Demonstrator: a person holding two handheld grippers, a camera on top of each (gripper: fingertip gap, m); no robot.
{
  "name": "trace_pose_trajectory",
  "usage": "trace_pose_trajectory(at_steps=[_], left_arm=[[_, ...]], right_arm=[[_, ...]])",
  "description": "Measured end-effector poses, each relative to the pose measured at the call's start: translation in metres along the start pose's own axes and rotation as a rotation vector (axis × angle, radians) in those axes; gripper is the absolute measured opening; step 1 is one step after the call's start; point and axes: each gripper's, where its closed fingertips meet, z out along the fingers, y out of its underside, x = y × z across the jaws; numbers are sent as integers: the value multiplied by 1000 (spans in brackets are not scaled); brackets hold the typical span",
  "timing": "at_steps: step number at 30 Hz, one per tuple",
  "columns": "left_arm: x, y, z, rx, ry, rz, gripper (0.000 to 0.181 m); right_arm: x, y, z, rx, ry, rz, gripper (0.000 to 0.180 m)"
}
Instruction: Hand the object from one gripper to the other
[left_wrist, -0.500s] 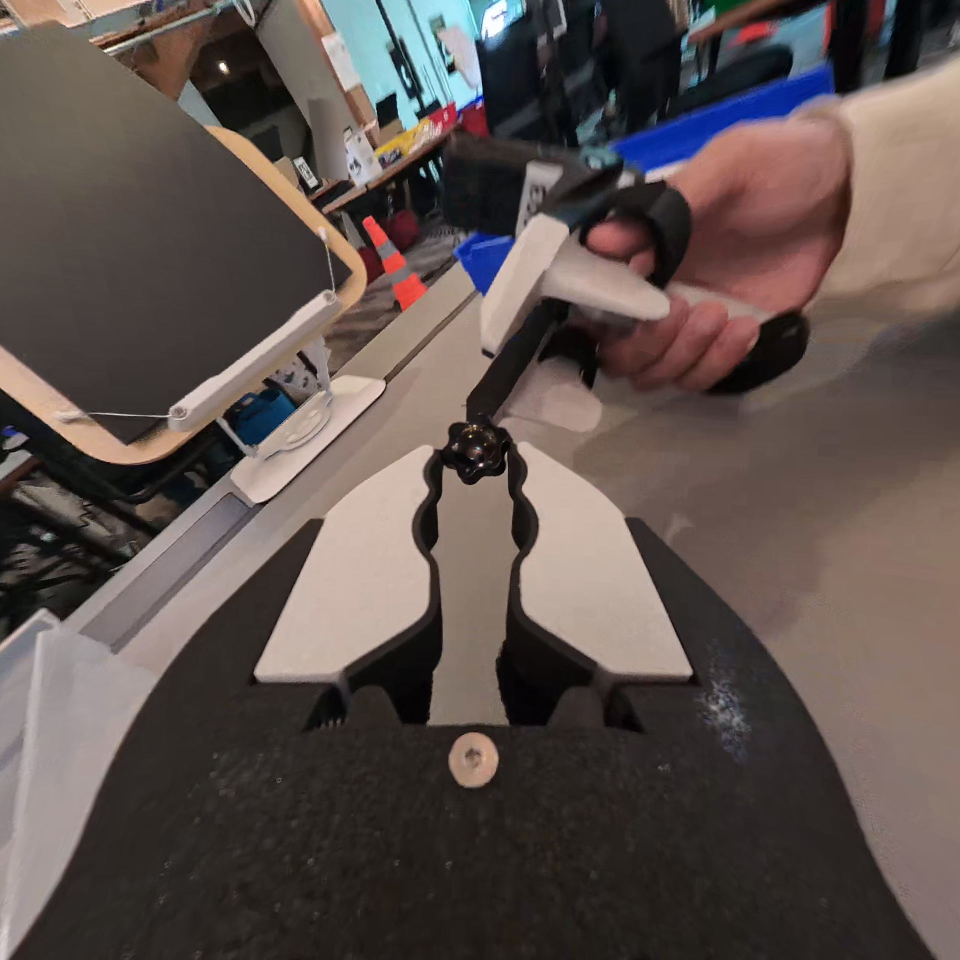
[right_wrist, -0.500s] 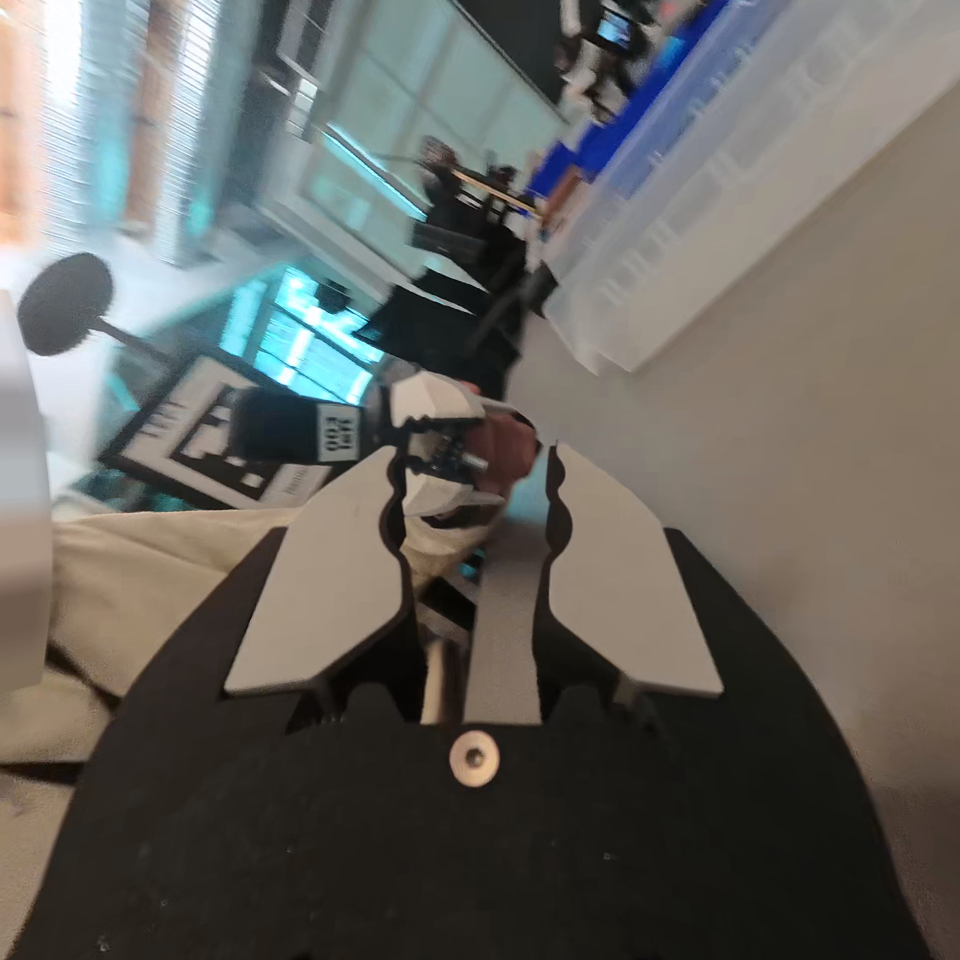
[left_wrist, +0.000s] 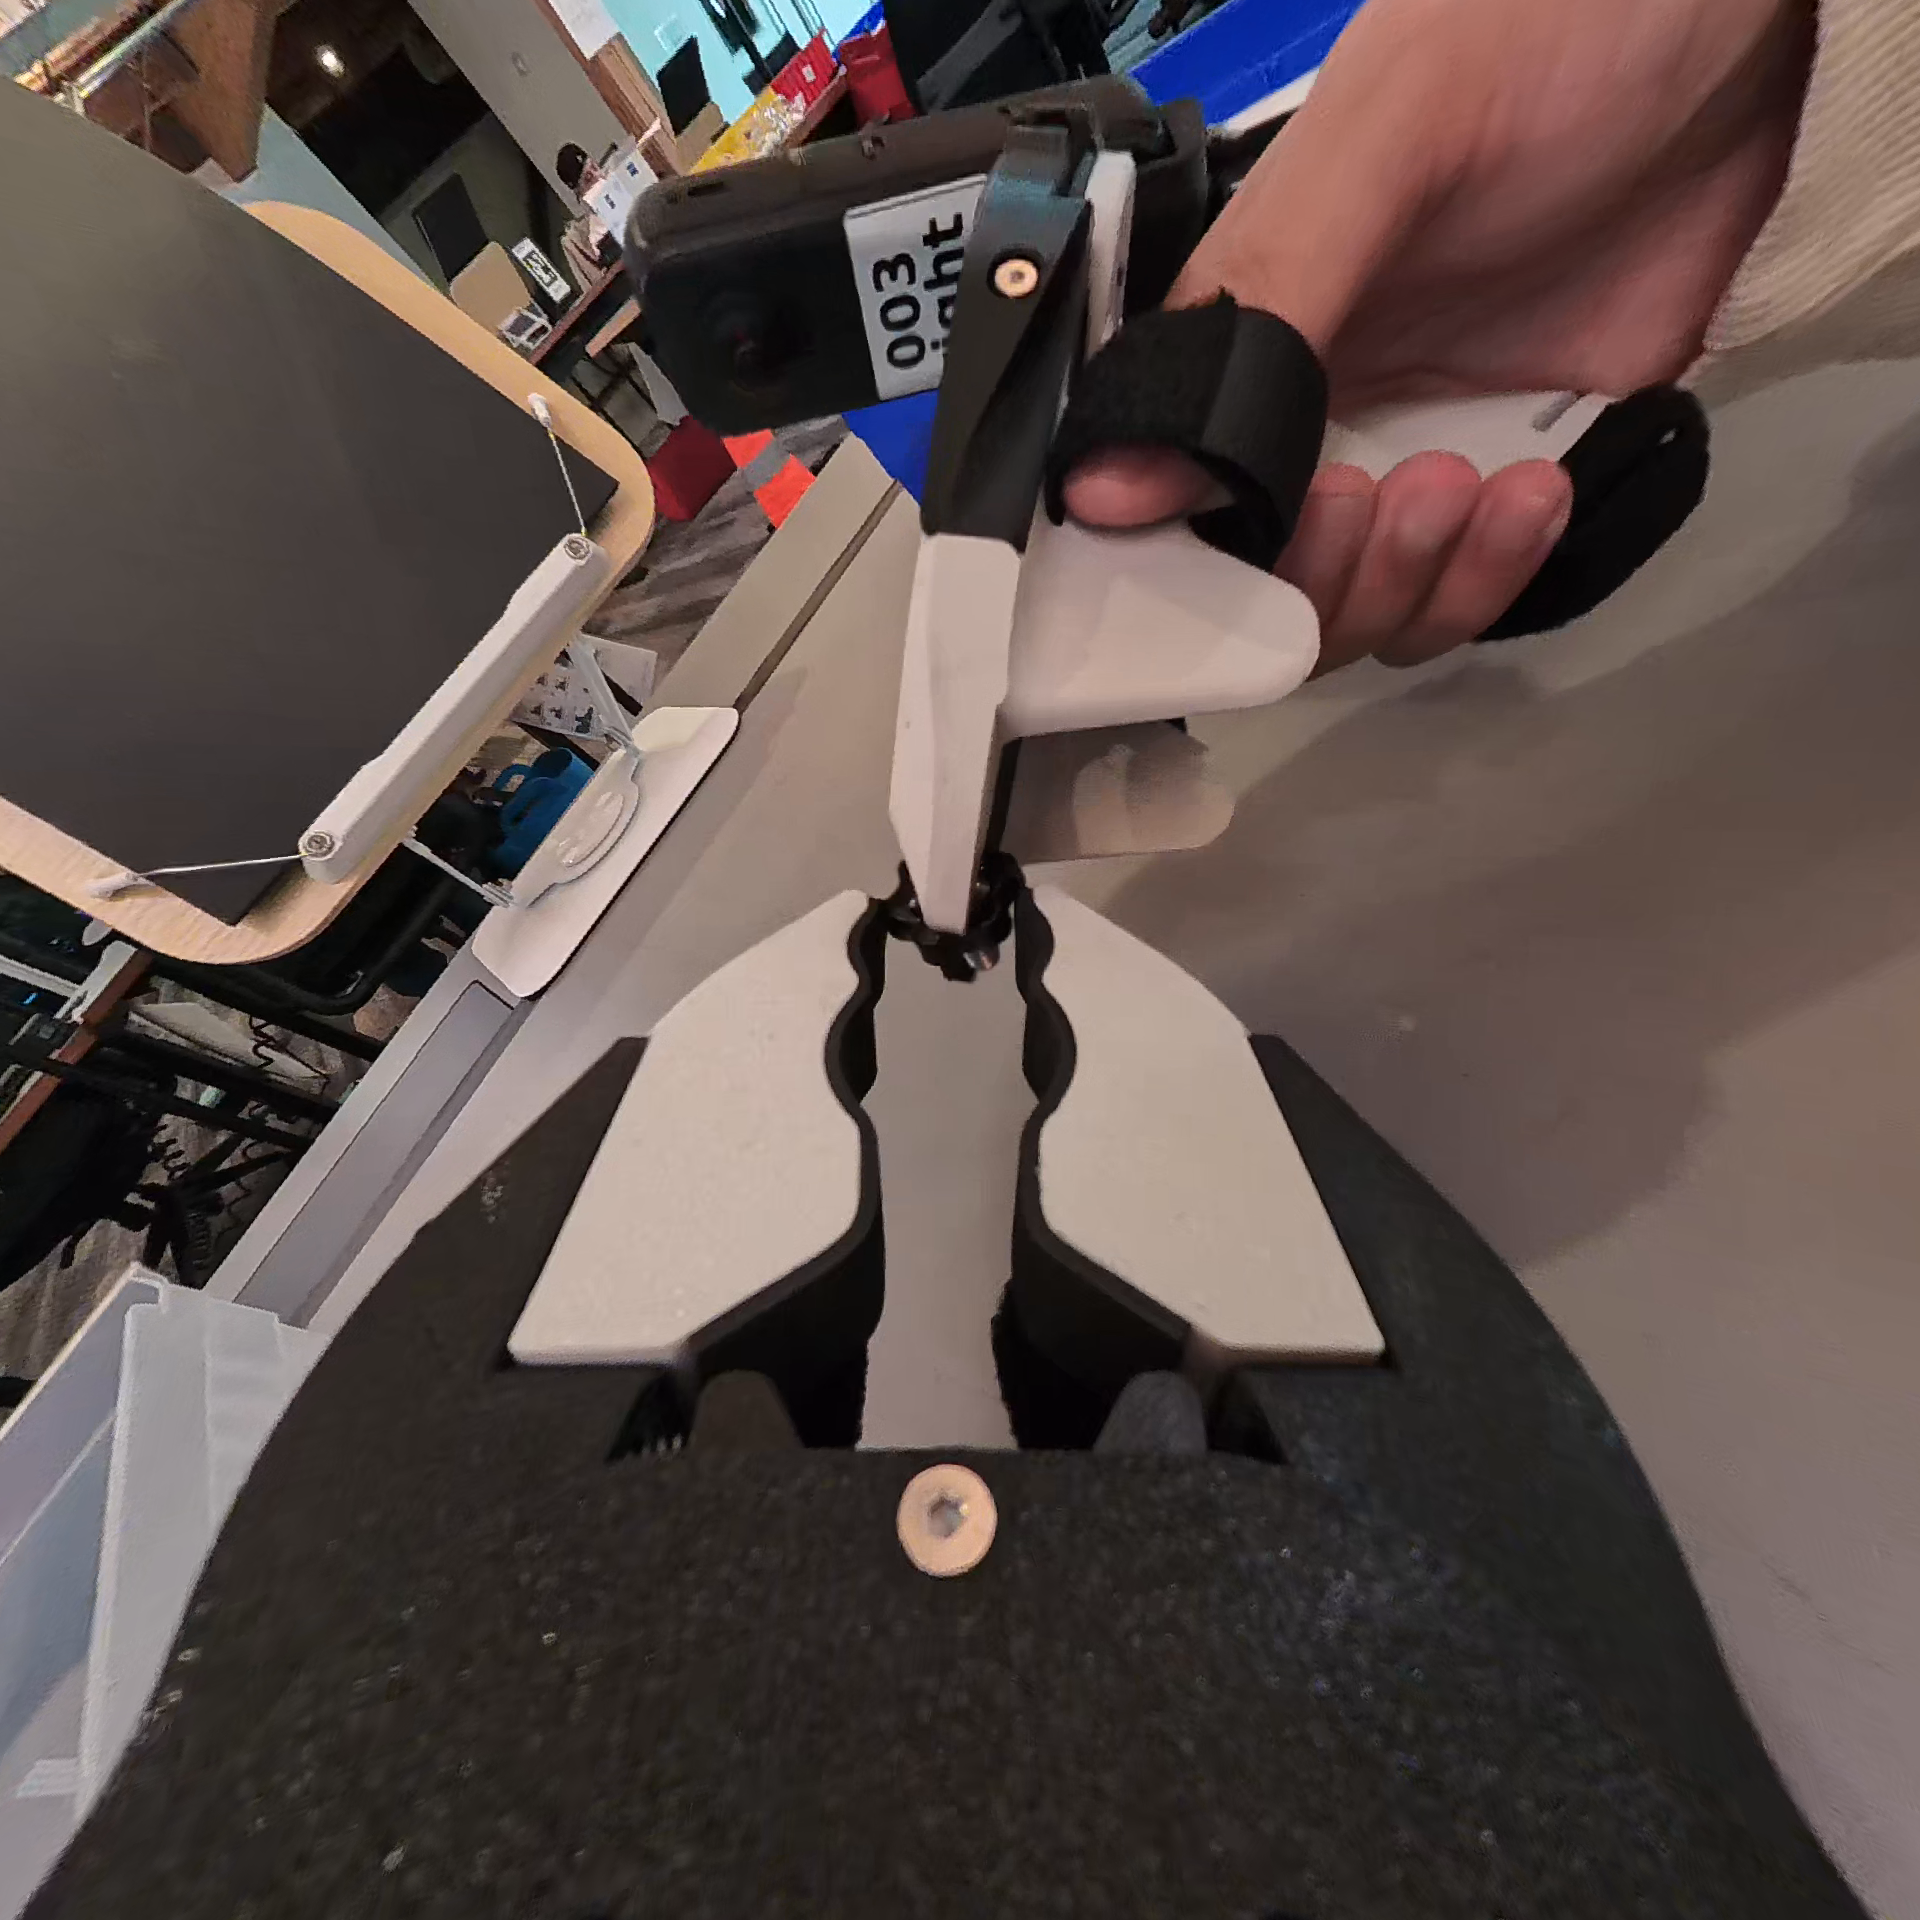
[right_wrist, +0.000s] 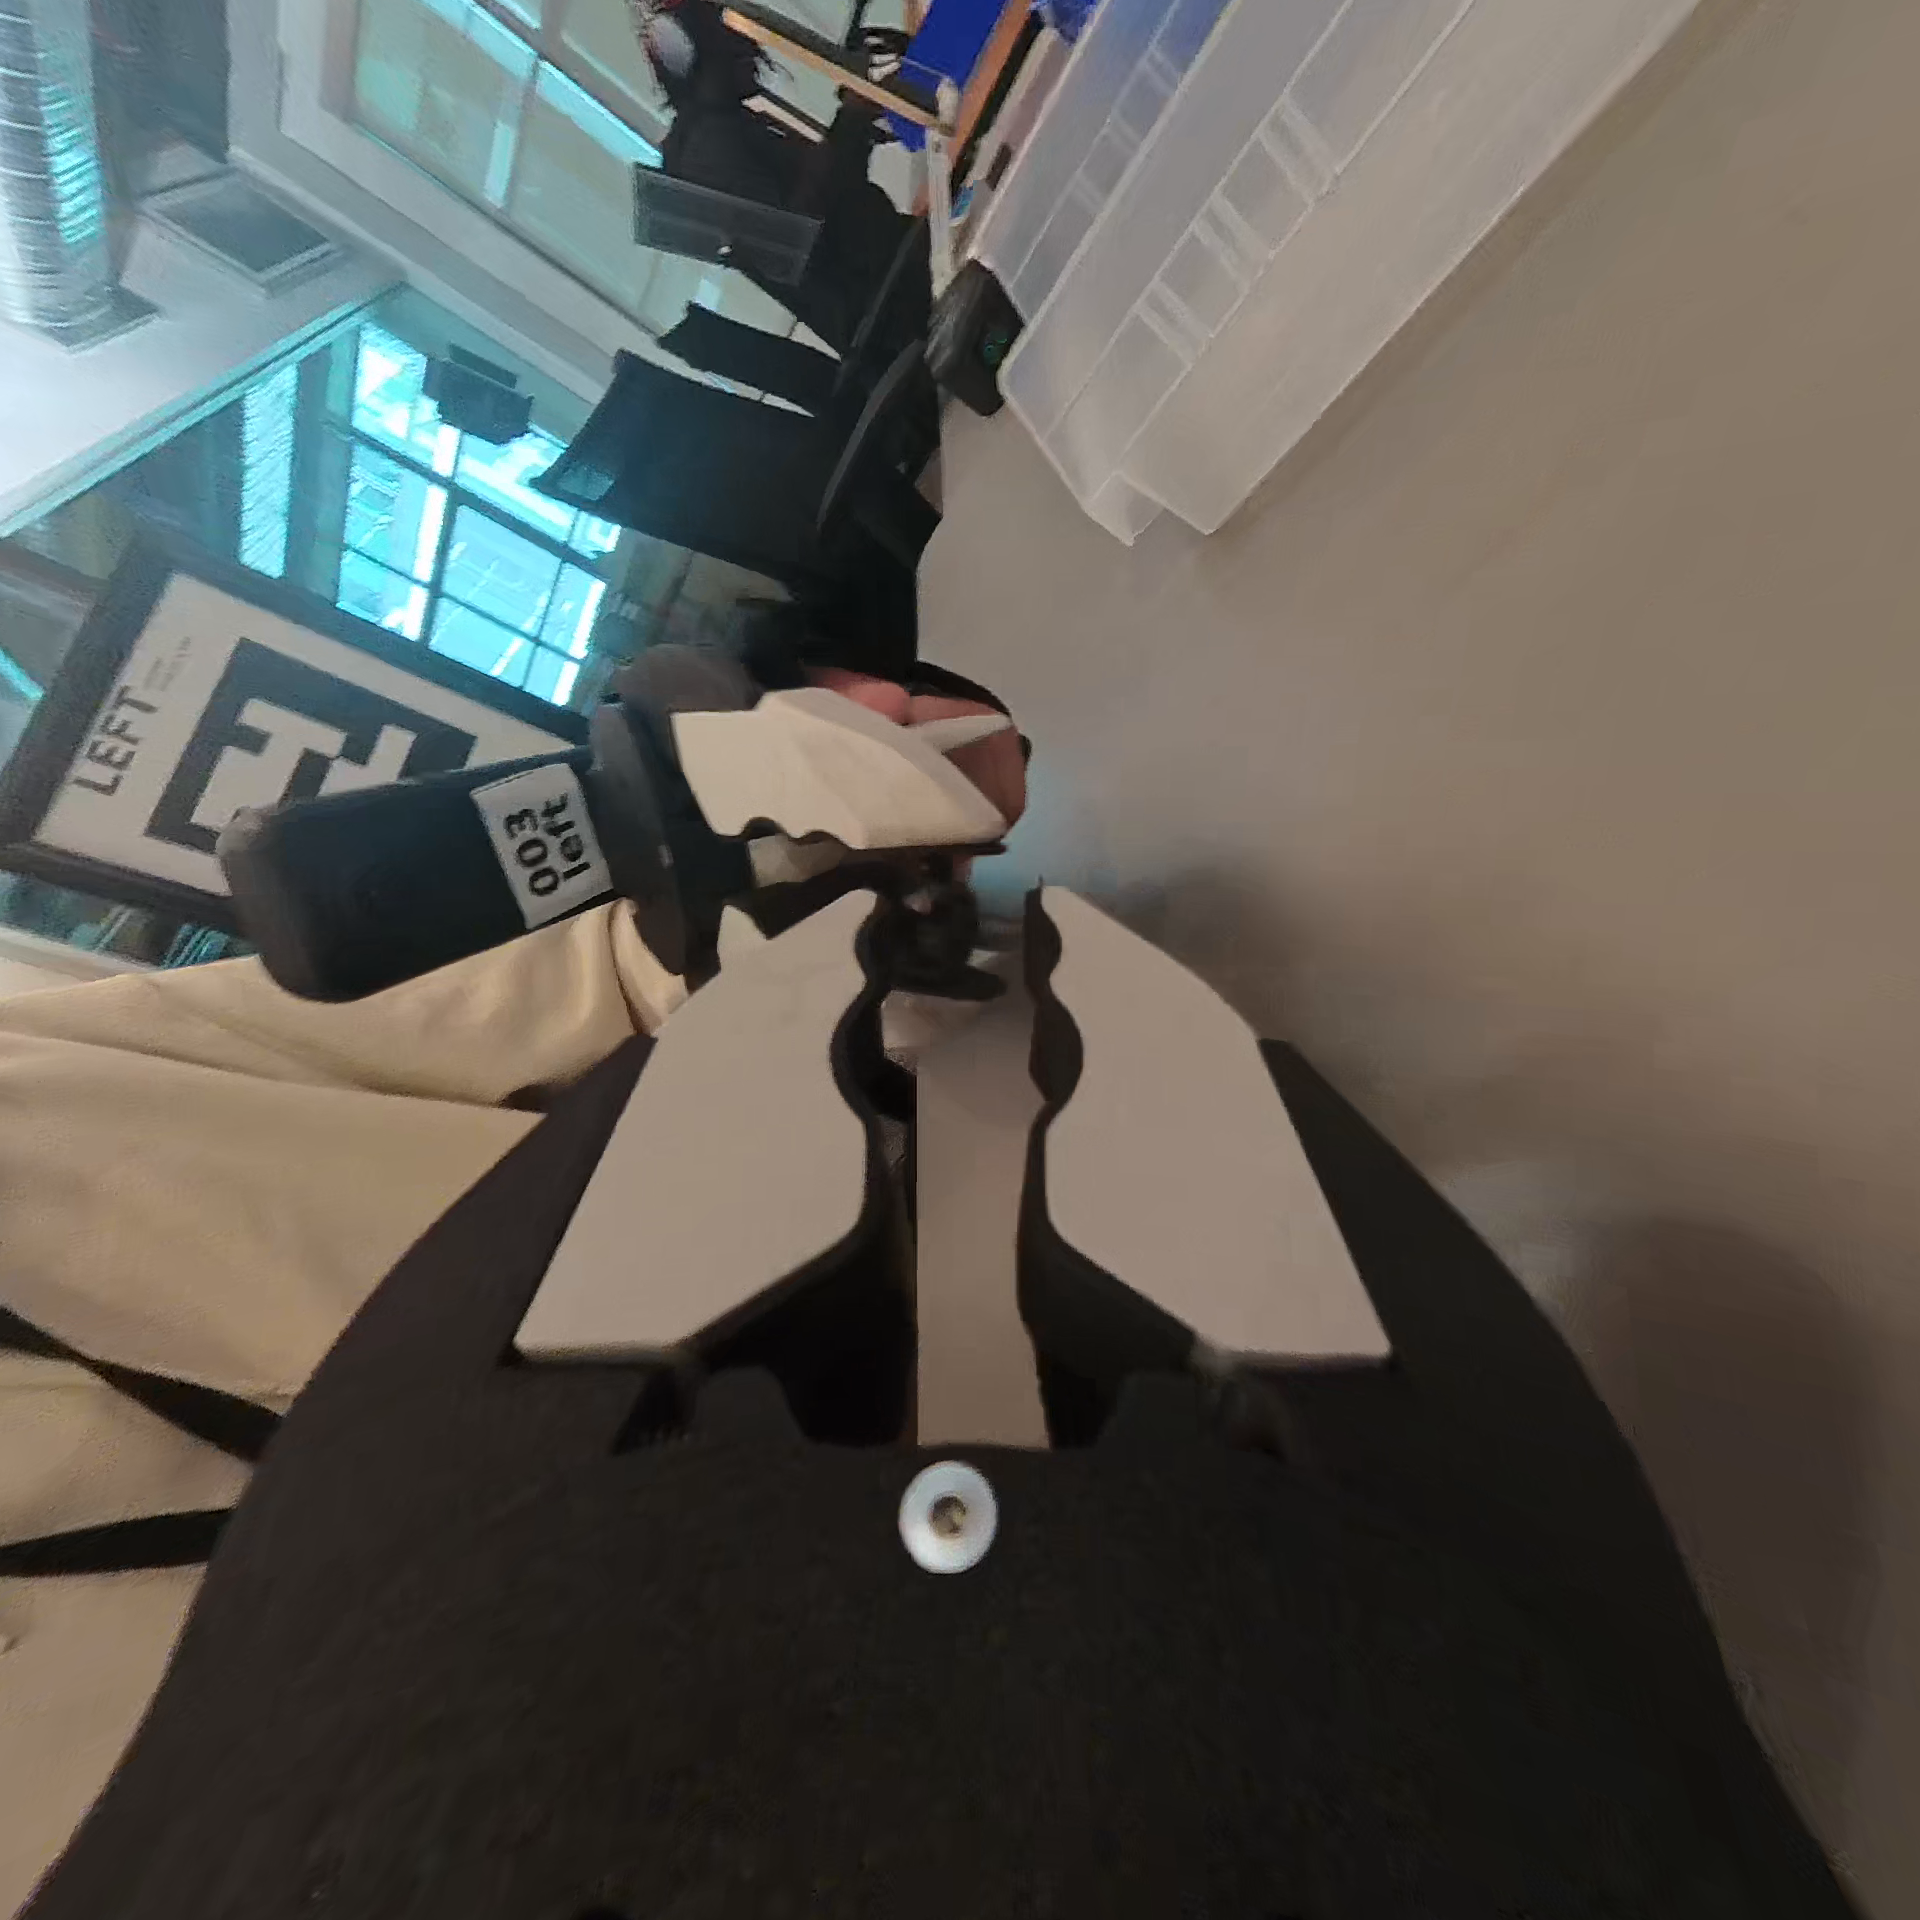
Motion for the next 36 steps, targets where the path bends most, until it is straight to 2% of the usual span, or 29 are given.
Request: trace_pose_trajectory(at_steps=[17,24,28,30,31,33,35,36], left_arm=[[2,2,2,-6,3,-40,22],[1,-2,0,17,5,-73,22],[0,0,-8,8,6,-95,22],[-4,2,-15,-22,-6,-173,22],[-5,5,-18,-35,-3,-265,22],[-1,18,-22,-76,46,-500,22],[7,32,-25,-126,124,-658,23],[5,38,-26,-146,122,-677,24]], right_arm=[[-3,0,-2,9,-110,49,16],[-12,-3,-7,41,-261,124,15],[-22,-18,-24,127,-398,178,15],[-35,-29,-38,183,-443,143,15],[-36,-32,-42,201,-397,92,15],[-26,-36,-47,231,-148,-124,15],[-2,-38,-54,221,227,-386,15],[13,-43,-64,243,439,-479,16]])
